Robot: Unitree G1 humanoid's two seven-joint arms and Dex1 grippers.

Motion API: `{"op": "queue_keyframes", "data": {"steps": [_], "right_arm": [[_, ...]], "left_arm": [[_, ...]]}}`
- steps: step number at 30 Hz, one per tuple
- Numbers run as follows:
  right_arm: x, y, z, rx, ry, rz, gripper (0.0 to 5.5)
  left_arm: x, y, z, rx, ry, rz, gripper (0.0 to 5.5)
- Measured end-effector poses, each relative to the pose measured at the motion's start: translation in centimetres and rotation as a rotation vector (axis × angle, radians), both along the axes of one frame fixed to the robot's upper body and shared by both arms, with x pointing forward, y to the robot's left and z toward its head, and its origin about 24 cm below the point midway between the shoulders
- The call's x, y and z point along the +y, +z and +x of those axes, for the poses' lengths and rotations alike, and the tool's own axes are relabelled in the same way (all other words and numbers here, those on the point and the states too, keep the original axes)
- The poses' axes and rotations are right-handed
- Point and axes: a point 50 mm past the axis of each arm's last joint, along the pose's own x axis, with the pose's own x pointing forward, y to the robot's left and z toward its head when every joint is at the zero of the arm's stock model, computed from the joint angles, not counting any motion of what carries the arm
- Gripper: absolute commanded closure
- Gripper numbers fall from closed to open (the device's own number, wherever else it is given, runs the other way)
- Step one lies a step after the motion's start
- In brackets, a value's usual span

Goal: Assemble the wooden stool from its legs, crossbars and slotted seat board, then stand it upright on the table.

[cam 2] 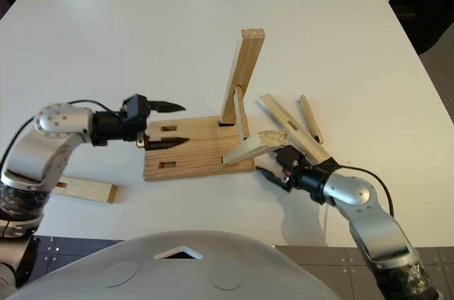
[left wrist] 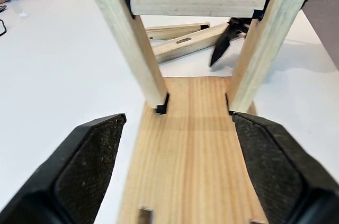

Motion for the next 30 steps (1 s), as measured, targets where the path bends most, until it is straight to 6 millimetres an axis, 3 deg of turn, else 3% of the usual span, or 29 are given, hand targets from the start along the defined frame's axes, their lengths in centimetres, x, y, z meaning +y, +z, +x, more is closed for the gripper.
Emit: {"op": "queue_keyframes", "data": {"steps": [3, 5, 8, 11, 17, 21, 26, 30], "right_arm": [[0.4, 0.1, -0.9, 0.03, 0.07, 0.017, 2.41], [0.9, 0.0, -1.2, 0.04, 0.112, 0.025, 2.41], [2.0, -0.1, -1.1, 0.034, 0.171, 0.041, 2.41], [3.7, -0.5, -0.8, 0.034, 0.181, 0.087, 2.41], [4.8, -1.0, 0.9, -0.002, 0.087, 0.1, 2.41], [4.0, -1.1, 2.4, -0.049, -0.026, 0.07, 2.41], [3.4, -1.1, 5.8, -0.154, -0.194, 0.022, 2.41], [3.2, -1.3, 7.1, -0.203, -0.283, -0.005, 2.41]], "left_arm": [[0.2, 0.4, 3.0, -0.046, 0.113, -0.026, 1.76], [0.2, -0.4, 4.9, -0.079, 0.213, 0.001, 1.76], [0.3, -3.8, 6.5, -0.156, 0.299, 0.16, 1.76], [0.8, -6.9, 6.4, -0.208, 0.285, 0.308, 1.76], [1.2, -7.1, 6.7, -0.334, 0.189, 0.415, 1.76], [0.9, -7.9, 5.5, -0.303, 0.12, 0.418, 1.76], [0.4, -8.0, 4.3, -0.254, 0.064, 0.386, 1.76], [0.1, -7.8, 4.0, -0.24, 0.049, 0.379, 1.76]]}}
